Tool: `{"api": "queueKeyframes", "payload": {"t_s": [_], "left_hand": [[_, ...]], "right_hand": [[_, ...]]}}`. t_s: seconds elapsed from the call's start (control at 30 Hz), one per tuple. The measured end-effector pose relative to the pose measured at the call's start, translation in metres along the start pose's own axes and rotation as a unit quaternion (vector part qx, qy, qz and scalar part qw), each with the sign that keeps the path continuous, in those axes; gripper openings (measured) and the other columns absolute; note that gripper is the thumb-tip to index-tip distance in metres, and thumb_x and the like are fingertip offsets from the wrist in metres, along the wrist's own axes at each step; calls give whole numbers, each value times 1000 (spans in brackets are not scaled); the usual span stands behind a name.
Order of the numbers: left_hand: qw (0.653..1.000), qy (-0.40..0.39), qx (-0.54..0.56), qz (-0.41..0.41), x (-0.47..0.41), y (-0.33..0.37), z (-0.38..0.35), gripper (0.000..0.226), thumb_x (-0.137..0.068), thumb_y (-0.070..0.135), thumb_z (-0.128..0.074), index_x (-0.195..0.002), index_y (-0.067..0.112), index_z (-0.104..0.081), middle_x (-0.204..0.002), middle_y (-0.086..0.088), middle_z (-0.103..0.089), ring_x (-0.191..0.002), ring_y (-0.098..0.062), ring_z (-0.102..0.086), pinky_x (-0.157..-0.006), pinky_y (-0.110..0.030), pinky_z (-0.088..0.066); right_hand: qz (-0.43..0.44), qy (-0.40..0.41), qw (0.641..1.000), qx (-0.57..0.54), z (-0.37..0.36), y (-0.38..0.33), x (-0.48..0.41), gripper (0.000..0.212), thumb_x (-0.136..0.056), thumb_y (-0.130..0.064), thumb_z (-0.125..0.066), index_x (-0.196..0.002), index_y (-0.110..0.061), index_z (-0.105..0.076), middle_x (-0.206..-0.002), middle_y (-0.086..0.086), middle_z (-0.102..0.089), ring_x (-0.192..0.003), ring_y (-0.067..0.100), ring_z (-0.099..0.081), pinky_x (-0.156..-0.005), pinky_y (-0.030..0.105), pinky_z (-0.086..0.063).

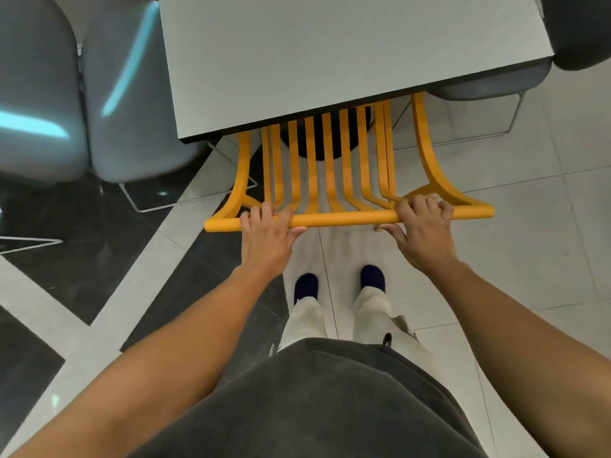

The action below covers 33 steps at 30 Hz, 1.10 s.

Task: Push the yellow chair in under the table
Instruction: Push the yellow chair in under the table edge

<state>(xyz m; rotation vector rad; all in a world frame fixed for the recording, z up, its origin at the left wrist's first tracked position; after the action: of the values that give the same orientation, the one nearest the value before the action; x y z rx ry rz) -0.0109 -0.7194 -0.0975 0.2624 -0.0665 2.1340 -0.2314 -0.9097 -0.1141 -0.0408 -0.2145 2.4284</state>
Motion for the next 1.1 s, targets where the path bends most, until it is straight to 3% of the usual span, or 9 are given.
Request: {"api": "queueKeyframes", "payload": {"t_s": [0.23,0.4,0.67,0.8,1.1], "left_hand": [[997,-1,17,69,0,86,-5,52,-94,59,-27,-112,20,-56,-110,-11,-53,-99,-31,-45,-92,-50,-35],[994,5,49,94,-13,144,-5,53,-94,60,-27,-112,20,-57,-110,-10,-53,-100,-30,-45,-94,-51,-34],[997,16,48,55,-6,83,-5,46,-94,56,-37,-112,19,-56,-108,-11,-52,-98,-30,-45,-87,-49,-35],[998,29,36,42,-2,44,-3,52,-92,59,-32,-111,18,-57,-102,-12,-51,-93,-29,-45,-86,-46,-33],[997,27,37,66,-2,87,-5,48,-94,58,-34,-114,20,-55,-100,-12,-51,-92,-29,-46,-87,-47,-38]], "right_hand": [[57,-30,998,-11,17,86,-17,51,-92,-60,-36,-104,-15,-58,-98,8,-51,-95,30,-44,-90,51,-28],[88,-62,993,39,34,144,-34,58,-92,-65,-28,-108,-17,-58,-96,8,-50,-91,30,-44,-84,47,-31],[67,-61,996,10,23,84,-19,44,-91,-52,-45,-105,-13,-60,-96,11,-56,-90,34,-46,-87,51,-31],[61,-71,996,12,16,47,-13,38,-91,-46,-51,-104,-11,-60,-98,12,-55,-91,33,-47,-89,52,-30],[83,-84,993,25,27,85,-21,44,-92,-48,-42,-109,-9,-56,-99,15,-55,-91,34,-46,-87,53,-33]]}}
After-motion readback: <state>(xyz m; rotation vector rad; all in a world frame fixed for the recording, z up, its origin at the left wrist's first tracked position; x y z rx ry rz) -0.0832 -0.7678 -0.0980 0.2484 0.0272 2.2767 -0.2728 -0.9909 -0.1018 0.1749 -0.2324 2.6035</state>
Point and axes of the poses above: each hand's wrist, its own x-axis away from the middle knuckle, its own z-axis out of the back of the hand, y = z × x, the point moved 3 cm from there along -x, towards the middle knuckle
